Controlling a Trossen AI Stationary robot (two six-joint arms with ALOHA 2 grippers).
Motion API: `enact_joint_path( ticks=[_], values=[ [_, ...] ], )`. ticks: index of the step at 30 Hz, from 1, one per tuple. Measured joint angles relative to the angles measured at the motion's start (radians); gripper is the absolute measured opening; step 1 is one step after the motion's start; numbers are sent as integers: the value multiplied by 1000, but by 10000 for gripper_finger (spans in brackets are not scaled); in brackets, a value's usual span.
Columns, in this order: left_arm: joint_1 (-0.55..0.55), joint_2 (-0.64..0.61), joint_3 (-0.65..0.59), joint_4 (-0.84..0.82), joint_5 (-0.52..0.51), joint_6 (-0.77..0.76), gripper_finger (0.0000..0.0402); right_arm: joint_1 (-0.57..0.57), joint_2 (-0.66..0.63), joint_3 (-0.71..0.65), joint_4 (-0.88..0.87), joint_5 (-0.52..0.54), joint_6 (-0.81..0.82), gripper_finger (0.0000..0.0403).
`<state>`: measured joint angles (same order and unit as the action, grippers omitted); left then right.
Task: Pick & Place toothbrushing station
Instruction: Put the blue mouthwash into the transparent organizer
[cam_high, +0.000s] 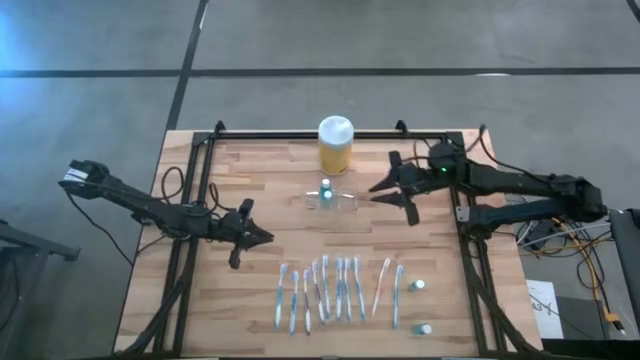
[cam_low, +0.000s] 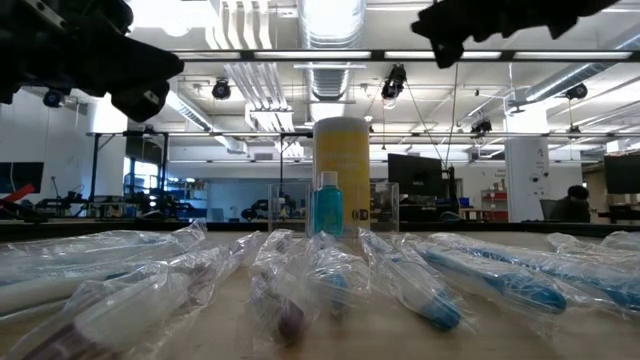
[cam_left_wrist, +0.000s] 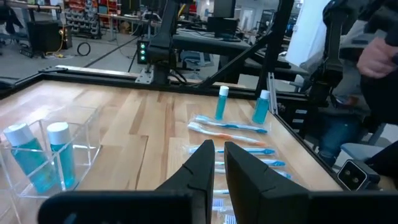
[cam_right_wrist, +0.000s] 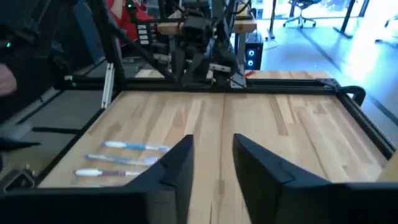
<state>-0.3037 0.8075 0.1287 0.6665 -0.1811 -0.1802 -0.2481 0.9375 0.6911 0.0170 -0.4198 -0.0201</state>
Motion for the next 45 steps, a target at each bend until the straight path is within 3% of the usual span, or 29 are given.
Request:
enact_joint_path(
  ticks=[8, 14, 21, 26, 34, 41, 45],
  values=[
    [0, 1, 0, -1, -50, -5, 5, -2, -178, -171, 111, 1, 5, 13],
    [0, 2, -3, -18, -215, -51, 22, -3, -214, -268, 209, 2, 14, 9],
    [0, 2, -3, -21, -221, -109, 22, -8, -241, -335, 234, 2, -36, 8],
    [1, 2, -3, -24, -224, -64, 5, -28, -263, -403, 387, 27, 66, 8],
    [1, 2, 18, -33, -235, -7, 5, -42, -331, -483, 496, 29, 49, 8],
    [2, 2, 18, -31, -376, 25, 8, -41, -376, -541, 493, 26, 44, 8],
    [3, 2, 17, -31, -389, 25, 7, -41, -382, -554, 493, 26, 45, 8]
  ],
)
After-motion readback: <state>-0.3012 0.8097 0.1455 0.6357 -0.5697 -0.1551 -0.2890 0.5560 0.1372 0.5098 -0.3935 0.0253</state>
